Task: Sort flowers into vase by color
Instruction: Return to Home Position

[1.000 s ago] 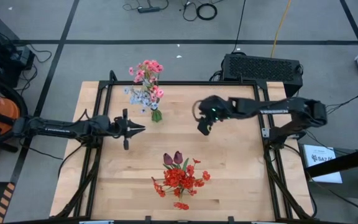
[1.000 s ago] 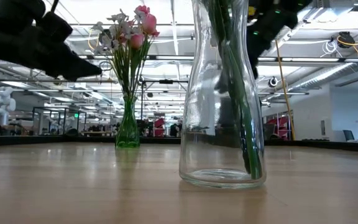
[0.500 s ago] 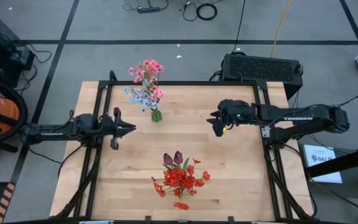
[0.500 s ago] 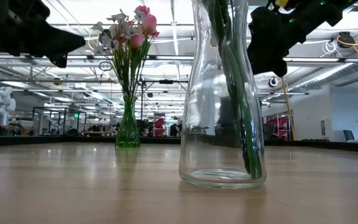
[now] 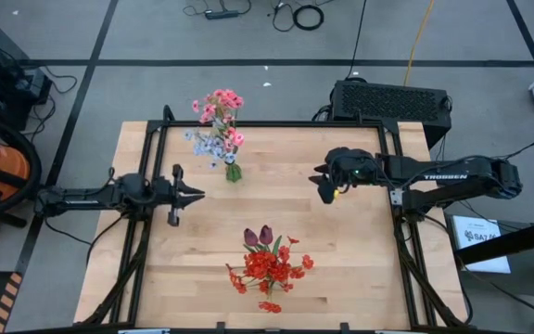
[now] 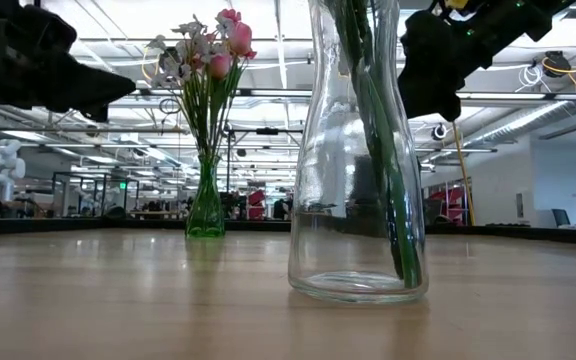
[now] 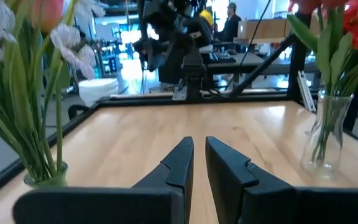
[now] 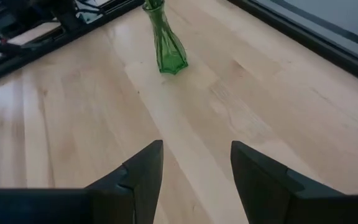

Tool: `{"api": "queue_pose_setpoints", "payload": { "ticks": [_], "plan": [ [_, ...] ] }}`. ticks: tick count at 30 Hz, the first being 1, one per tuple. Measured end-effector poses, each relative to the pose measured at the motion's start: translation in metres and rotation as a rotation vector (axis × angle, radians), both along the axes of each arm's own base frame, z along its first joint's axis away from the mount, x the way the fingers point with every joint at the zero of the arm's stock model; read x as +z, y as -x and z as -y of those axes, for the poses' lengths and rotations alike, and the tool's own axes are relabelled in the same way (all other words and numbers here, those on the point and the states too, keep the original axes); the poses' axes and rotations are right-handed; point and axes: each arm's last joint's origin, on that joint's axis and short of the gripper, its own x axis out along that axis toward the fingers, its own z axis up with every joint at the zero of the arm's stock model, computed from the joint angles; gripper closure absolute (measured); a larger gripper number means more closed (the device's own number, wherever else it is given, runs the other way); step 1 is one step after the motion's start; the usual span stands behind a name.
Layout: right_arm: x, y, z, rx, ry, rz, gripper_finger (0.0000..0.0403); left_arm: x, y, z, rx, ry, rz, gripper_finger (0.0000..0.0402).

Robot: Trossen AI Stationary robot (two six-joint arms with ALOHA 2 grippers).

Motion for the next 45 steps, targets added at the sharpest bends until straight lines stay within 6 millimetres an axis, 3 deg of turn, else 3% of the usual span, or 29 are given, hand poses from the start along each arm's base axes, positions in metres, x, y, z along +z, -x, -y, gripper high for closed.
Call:
{"api": "queue_pose_setpoints", "payload": {
  "ticks": [11,19,25,31,45],
  "plan": [
    [-0.006,0.003,-0.004,0.205,0.064,-0.039,0.0222,-0.008,0.000,0.000,0.007,0.004,-0.087,0.0352],
    [-0.024,0.039,-0.011,0.255,0.097,0.124,0.0222,-0.009,0.000,0.000,0.008,0.004,-0.087,0.0352],
    [-0.050,0.065,-0.016,0.271,0.098,0.336,0.0222,-0.009,0.000,0.000,0.008,0.004,-0.088,0.0352],
    [-0.093,0.087,-0.020,0.222,-0.025,0.521,0.0222,-0.009,0.000,0.000,0.009,0.004,-0.088,0.0352],
    [-0.088,0.106,-0.035,0.263,0.048,0.546,0.0222,-0.009,0.000,0.000,0.011,0.005,-0.089,0.0352]
  ]
}}
